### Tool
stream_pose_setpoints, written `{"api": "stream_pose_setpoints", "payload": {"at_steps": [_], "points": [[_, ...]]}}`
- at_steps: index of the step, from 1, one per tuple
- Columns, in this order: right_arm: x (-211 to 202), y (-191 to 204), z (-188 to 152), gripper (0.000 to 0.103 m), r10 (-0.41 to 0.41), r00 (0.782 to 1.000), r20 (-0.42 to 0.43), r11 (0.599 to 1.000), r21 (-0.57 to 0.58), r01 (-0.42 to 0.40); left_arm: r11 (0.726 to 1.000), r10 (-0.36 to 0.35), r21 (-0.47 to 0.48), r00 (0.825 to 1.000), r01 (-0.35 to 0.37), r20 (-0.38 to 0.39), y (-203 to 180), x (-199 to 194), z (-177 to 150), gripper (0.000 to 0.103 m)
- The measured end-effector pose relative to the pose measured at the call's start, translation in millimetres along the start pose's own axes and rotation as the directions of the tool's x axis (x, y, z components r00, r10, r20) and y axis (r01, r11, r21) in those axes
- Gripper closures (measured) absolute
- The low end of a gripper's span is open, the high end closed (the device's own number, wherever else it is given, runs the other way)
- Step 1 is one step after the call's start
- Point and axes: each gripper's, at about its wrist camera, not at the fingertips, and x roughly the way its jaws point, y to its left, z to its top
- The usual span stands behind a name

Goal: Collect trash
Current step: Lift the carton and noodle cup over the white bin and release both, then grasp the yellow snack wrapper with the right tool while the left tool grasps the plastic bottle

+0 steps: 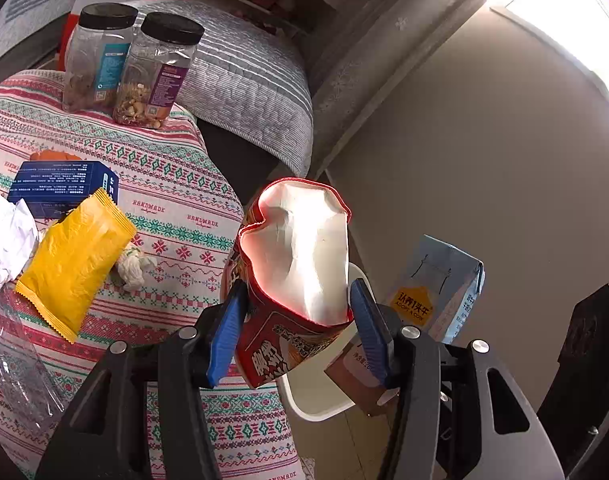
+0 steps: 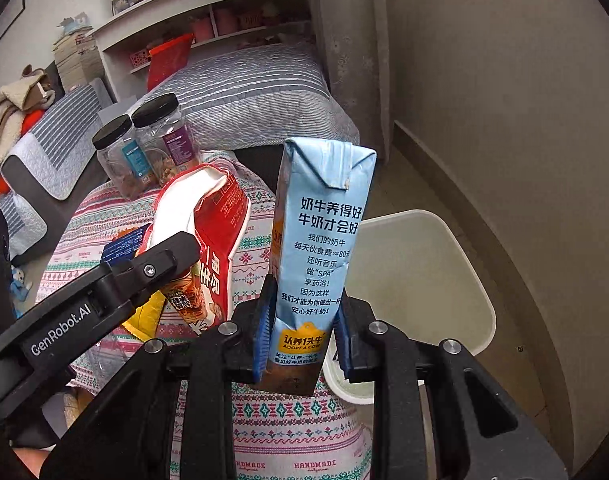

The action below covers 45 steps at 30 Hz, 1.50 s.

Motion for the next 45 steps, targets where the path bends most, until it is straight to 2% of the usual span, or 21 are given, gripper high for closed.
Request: {"api": "stream_pose_setpoints", "payload": {"at_steps": [4,8,12,13,14,15,16,18,20,26,33,38,41,43,45], "points": [[6.9,-32.7,3.1,0.078,-0.058,0.998,-0.008,0.998,0.038,0.058,0.999,-0.044,-0.017,0.998,0.044,-0.036,-15.5,31.9,-6.8,0.050],[21.5,-83.0,3.5,0.077,-0.047,0.997,-0.066,0.979,0.195,0.059,0.995,-0.089,-0.045,0.994,0.086,-0.067,-26.9,58.2,-10.5,0.050],[30.2,-103.3,2.7,0.076,-0.037,0.996,-0.077,0.962,0.268,0.057,0.988,-0.140,-0.080,0.981,0.130,-0.134,-34.0,86.7,-14.8,0.048],[33.6,-104.7,2.9,0.070,-0.017,0.997,-0.081,0.960,0.276,0.039,0.986,-0.152,-0.088,0.974,0.139,-0.166,-34.2,95.0,-15.6,0.048],[37.3,-106.6,2.4,0.066,-0.009,0.995,-0.098,0.958,0.283,0.036,0.987,-0.140,-0.100,0.975,0.124,-0.174,-32.8,98.3,-16.4,0.044],[39.8,-109.0,2.0,0.056,-0.016,0.994,-0.112,0.954,0.295,0.049,0.989,-0.115,-0.112,0.979,0.097,-0.168,-29.8,97.5,-15.2,0.037],[39.0,-112.3,1.5,0.046,-0.009,0.994,-0.105,0.948,0.316,0.042,0.989,-0.111,-0.117,0.981,0.093,-0.158,-26.4,94.8,-14.1,0.037],[32.2,-118.7,3.4,0.046,0.003,0.996,-0.084,0.931,0.363,0.027,0.991,-0.112,-0.094,0.982,0.098,-0.155,-23.8,85.2,-10.9,0.037],[21.1,-121.2,7.4,0.046,0.009,0.998,-0.056,0.925,0.380,0.013,0.997,-0.065,-0.060,0.986,0.056,-0.154,-19.4,74.2,-6.0,0.037],[-5.5,-111.1,17.0,0.043,0.027,0.999,0.029,0.934,0.356,-0.036,0.997,-0.008,-0.072,0.992,-0.001,-0.129,5.1,32.2,8.4,0.037],[-10.1,-81.4,23.2,0.041,0.092,0.995,0.040,0.942,0.321,-0.100,0.990,0.129,-0.045,0.987,-0.133,-0.093,43.1,-18.7,24.2,0.037],[-11.1,-42.4,26.7,0.040,0.139,0.990,0.034,0.960,0.241,-0.143,0.954,0.273,-0.099,0.957,-0.282,-0.096,86.7,-65.2,39.3,0.036],[-13.6,-16.4,26.1,0.037,0.162,0.986,0.027,0.971,0.175,-0.165,0.908,0.374,-0.155,0.920,-0.388,-0.114,118.4,-99.5,41.2,0.034],[-13.7,1.8,23.6,0.035,0.174,0.985,0.018,0.977,0.121,-0.175,0.885,0.393,-0.215,0.910,-0.413,-0.130,140.6,-117.1,35.9,0.032],[-12.5,20.2,20.6,0.035,0.182,0.983,0.002,0.981,0.064,-0.181,0.871,0.391,-0.262,0.909,-0.416,-0.144,160.7,-122.6,27.2,0.030]]}}
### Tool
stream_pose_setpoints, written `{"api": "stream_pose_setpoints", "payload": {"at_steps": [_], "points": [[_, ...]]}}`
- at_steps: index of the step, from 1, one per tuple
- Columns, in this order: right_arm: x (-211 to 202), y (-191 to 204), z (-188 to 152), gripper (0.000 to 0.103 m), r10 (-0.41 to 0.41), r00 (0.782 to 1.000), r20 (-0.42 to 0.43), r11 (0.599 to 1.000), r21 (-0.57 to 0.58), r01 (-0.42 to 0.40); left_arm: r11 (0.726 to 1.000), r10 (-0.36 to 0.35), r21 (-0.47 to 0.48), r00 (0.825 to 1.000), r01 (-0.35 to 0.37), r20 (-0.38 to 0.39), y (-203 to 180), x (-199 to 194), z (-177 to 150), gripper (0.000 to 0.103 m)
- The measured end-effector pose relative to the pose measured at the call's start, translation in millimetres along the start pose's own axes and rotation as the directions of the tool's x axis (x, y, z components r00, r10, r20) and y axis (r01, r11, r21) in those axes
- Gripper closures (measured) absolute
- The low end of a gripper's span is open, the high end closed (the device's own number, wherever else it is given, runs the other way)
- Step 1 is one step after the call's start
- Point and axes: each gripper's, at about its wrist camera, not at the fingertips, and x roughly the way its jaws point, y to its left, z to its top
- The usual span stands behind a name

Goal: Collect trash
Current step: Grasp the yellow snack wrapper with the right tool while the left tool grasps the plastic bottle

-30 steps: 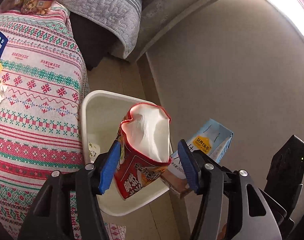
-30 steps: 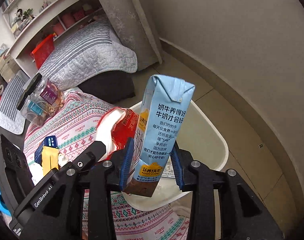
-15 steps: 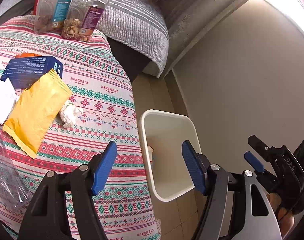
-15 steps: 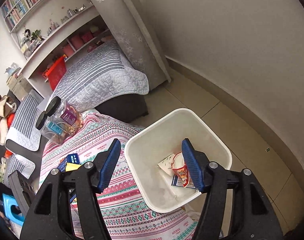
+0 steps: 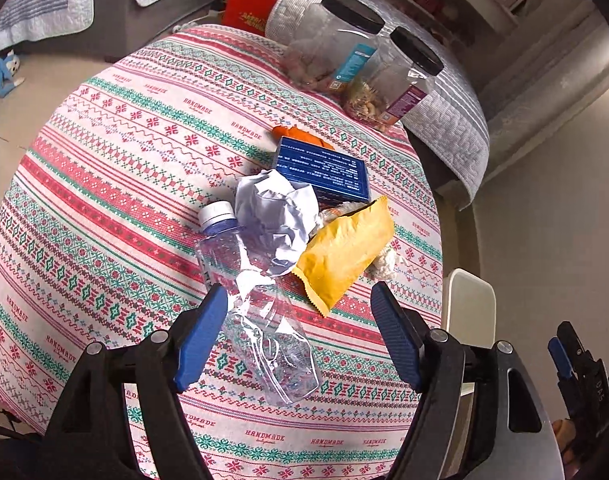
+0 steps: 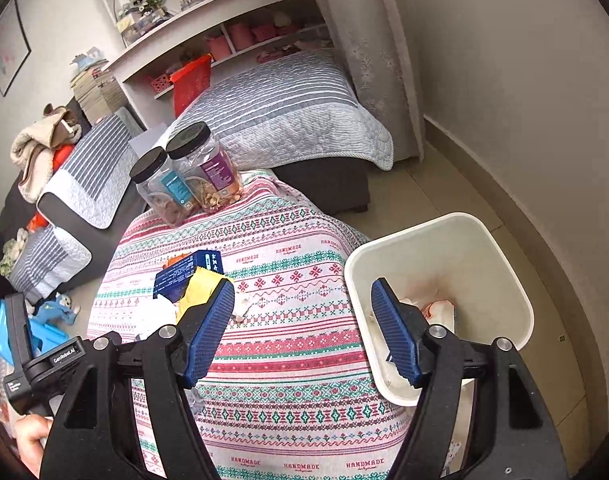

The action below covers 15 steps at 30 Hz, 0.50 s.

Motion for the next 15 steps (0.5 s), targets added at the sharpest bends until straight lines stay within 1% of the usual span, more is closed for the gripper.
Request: {"api": "stream_pose_setpoints", "payload": {"at_steps": [2,4,7,9,12,13,14,15], "points": [[5.5,15.6,-4.3,0.035,0.013,1.000,-0.020,0.999,-0.049,-0.014,0.999,-0.007,-0.049,1.000,0.006,-0.020,14.7,8.8,-5.2,0.029],[9.2,29.9,-9.0,0.035,0.016,0.999,-0.036,0.995,-0.095,-0.019,0.996,-0.020,-0.092,0.998,0.014,-0.061,23.2,27.7,-10.1,0.029],[14.4,46.9,-15.5,0.034,0.008,0.998,-0.055,0.987,-0.161,-0.016,0.994,-0.035,-0.112,0.992,0.022,-0.118,28.0,52.5,-22.4,0.029],[19.1,54.5,-19.7,0.033,0.009,0.998,-0.068,0.983,-0.183,-0.021,0.991,-0.023,-0.134,0.991,0.005,-0.129,31.5,64.5,-27.9,0.029],[27.2,65.3,-24.3,0.030,0.013,0.996,-0.092,0.979,-0.202,-0.031,0.984,-0.038,-0.177,0.991,0.015,-0.126,38.8,76.3,-30.2,0.029],[30.1,68.1,-26.1,0.029,0.015,0.995,-0.101,0.978,-0.207,-0.035,0.982,-0.051,-0.188,0.992,0.028,-0.115,40.8,77.9,-29.8,0.030],[33.7,70.1,-27.3,0.029,0.015,0.994,-0.112,0.977,-0.211,-0.039,0.979,-0.061,-0.199,0.993,0.041,-0.098,42.7,79.1,-28.6,0.032],[37.7,72.0,-28.7,0.029,0.018,0.992,-0.124,0.976,-0.211,-0.044,0.977,-0.076,-0.206,0.994,0.058,-0.082,44.5,79.4,-27.6,0.044]]}}
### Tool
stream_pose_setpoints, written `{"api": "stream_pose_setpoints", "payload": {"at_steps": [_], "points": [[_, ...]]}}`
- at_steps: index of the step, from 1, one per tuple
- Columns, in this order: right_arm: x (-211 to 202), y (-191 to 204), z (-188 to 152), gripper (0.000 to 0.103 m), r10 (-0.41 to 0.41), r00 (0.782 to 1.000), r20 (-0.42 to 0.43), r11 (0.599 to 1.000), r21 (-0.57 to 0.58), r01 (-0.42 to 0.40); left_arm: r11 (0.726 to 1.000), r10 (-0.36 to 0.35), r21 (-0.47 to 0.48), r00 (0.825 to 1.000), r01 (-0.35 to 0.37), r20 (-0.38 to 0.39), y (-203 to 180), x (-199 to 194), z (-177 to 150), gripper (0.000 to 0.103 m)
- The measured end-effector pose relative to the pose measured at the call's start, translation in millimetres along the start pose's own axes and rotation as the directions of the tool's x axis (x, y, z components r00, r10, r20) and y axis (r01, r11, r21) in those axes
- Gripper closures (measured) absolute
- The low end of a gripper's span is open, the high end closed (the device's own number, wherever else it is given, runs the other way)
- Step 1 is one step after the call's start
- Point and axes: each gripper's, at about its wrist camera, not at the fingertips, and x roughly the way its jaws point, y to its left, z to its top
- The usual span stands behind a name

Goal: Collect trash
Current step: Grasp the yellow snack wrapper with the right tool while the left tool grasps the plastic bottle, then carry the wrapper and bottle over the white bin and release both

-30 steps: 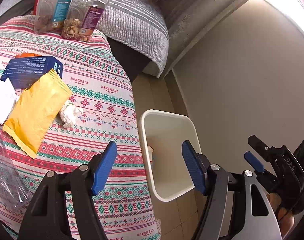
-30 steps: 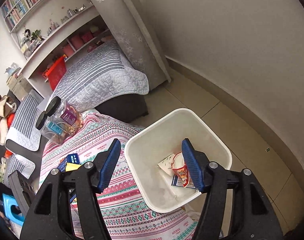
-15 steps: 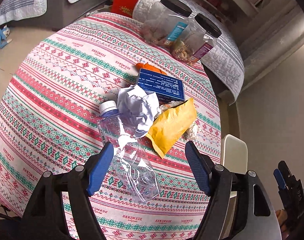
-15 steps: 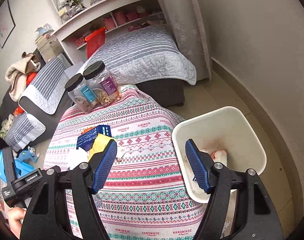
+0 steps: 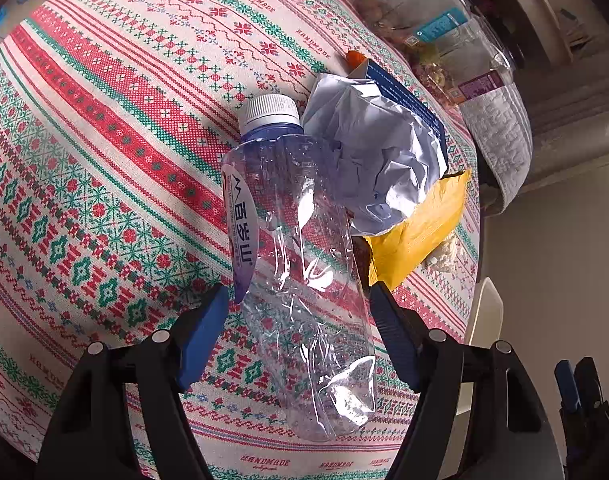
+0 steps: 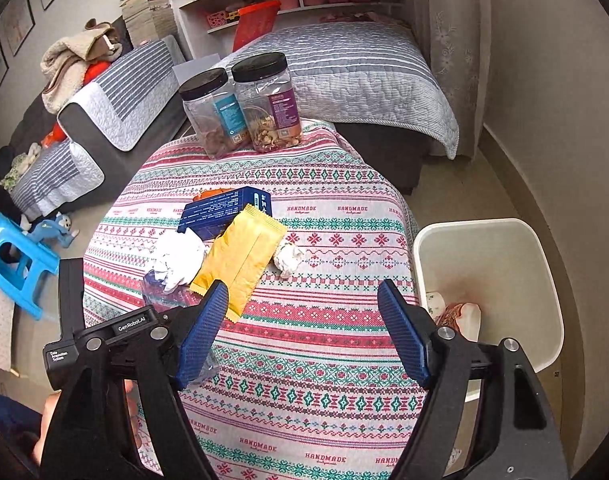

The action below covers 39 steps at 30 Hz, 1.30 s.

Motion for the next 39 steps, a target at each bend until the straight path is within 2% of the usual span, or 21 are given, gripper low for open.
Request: {"api": "stream_pose_setpoints", "payload": {"at_steps": [4,5,15,23,32,33,35,36,39], "points": [[18.2,1.8,-2.0,0.029,0.052,0.997,-0.052,0.998,0.046,-0.050,1.000,0.005,0.020,0.999,-0.006,0.035,2.4,-5.7,1.4,0.049],[22.6,1.8,-1.9,0.029,0.059,0.996,-0.063,0.997,0.059,-0.056,1.000,0.000,0.022,0.999,-0.001,0.042,4.2,-9.6,1.2,0.056],[84.8,8.9,-3.1,0.029,0.201,0.968,-0.149,0.954,0.254,-0.159,1.000,0.005,-0.015,0.997,-0.003,0.075,40.2,-47.8,5.2,0.056],[132.4,42.0,-8.5,0.029,0.228,0.957,-0.180,0.949,0.261,-0.177,1.000,-0.004,0.002,0.991,0.004,0.132,51.7,-77.9,14.5,0.056],[169.0,61.6,-17.3,0.027,0.178,0.962,-0.207,0.953,0.281,-0.116,1.000,-0.024,0.022,0.990,0.022,0.138,58.6,-91.2,20.8,0.056],[168.7,65.5,-17.2,0.029,0.160,0.967,-0.198,0.959,0.264,-0.105,1.000,-0.024,0.019,0.990,0.022,0.137,59.3,-91.7,21.2,0.056],[168.9,74.5,-16.8,0.049,0.132,0.971,-0.198,0.971,0.224,-0.086,1.000,-0.023,0.017,0.990,0.020,0.140,60.2,-93.1,22.0,0.056],[169.0,76.9,-16.7,0.064,0.111,0.973,-0.201,0.975,0.210,-0.068,1.000,-0.022,0.016,0.990,0.020,0.143,61.0,-94.4,22.6,0.056],[166.5,80.4,-19.0,0.076,0.115,0.974,-0.194,0.974,0.215,-0.072,1.000,-0.024,0.007,0.989,0.023,0.148,61.5,-96.8,23.9,0.056]]}}
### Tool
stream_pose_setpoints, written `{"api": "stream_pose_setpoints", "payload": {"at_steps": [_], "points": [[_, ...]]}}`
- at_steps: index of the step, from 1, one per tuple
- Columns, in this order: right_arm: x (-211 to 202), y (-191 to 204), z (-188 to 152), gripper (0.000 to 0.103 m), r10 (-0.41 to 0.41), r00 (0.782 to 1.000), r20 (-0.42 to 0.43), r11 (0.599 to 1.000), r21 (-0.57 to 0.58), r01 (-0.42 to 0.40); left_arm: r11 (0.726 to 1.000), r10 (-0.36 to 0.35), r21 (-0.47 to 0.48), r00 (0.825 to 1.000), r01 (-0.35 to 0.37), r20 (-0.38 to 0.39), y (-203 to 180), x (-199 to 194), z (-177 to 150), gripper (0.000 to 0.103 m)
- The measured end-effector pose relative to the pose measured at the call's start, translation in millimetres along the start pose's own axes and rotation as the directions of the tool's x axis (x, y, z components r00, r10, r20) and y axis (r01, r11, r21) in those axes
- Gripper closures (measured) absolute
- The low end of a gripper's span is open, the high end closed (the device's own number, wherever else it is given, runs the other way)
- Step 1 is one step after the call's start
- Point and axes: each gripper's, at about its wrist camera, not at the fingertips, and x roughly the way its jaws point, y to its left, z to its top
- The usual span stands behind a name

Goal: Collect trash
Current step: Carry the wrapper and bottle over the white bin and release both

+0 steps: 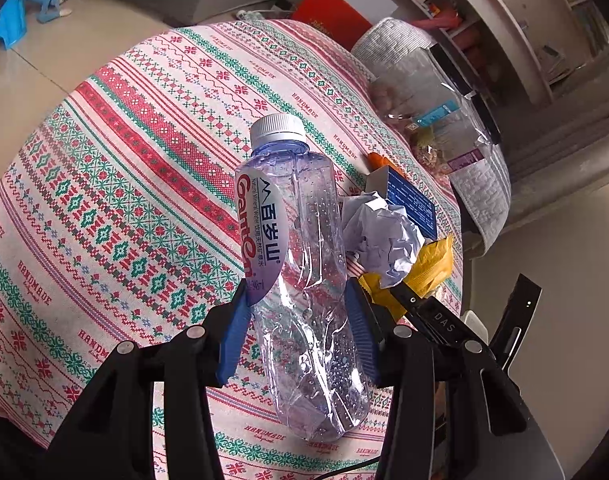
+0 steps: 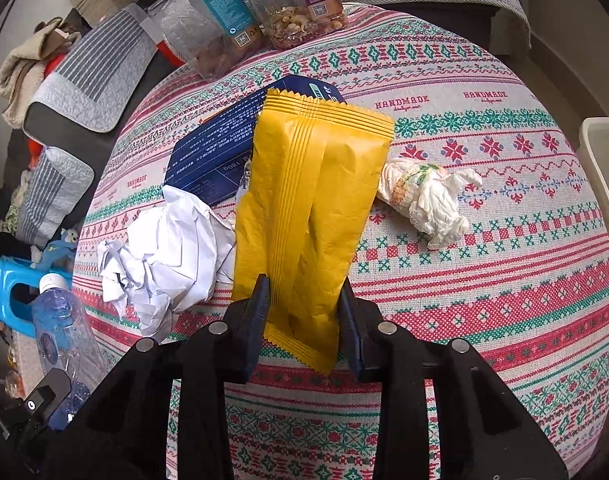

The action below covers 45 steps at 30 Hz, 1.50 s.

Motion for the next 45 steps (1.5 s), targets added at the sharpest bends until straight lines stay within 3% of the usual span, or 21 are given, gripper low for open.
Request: {"api": "stream_pose_setpoints", "payload": {"at_steps": [4,14,22,33,43,45], "points": [[-14.7,5.8,-5.0,0.091,0.003,1.000,0.011,1.000,-0.030,-0.002,1.000,-0.013,-0.005,1.000,0.013,0.007,-2.6,-4.1,1.0,0.056],[-71.2,-7.3,-8.2,0.092,0.047,0.998,0.036,0.997,-0.070,-0.044,0.999,-0.045,0.025,0.999,0.045,0.025,-28.8,-12.0,-2.9,0.056],[-137.0,-36.9,-13.8,0.092,0.048,0.994,0.101,0.995,-0.088,-0.040,0.990,-0.070,0.129,0.996,0.062,0.057,-75.0,-18.3,-16.1,0.056],[-198.0,-99.9,-13.7,0.092,0.041,0.981,0.190,0.999,-0.031,-0.035,0.956,-0.088,0.287,0.995,0.068,0.057,-142.6,-6.5,-53.6,0.056],[-227.0,-150.8,-16.1,0.092,0.006,0.970,0.243,1.000,0.005,-0.007,0.894,-0.133,0.432,0.991,0.121,-0.003,-203.5,24.8,-94.8,0.056],[-228.3,-166.1,-16.1,0.092,0.024,0.972,0.235,0.999,0.039,-0.034,0.879,-0.145,0.458,0.989,0.137,-0.018,-215.7,32.7,-104.2,0.056]]}}
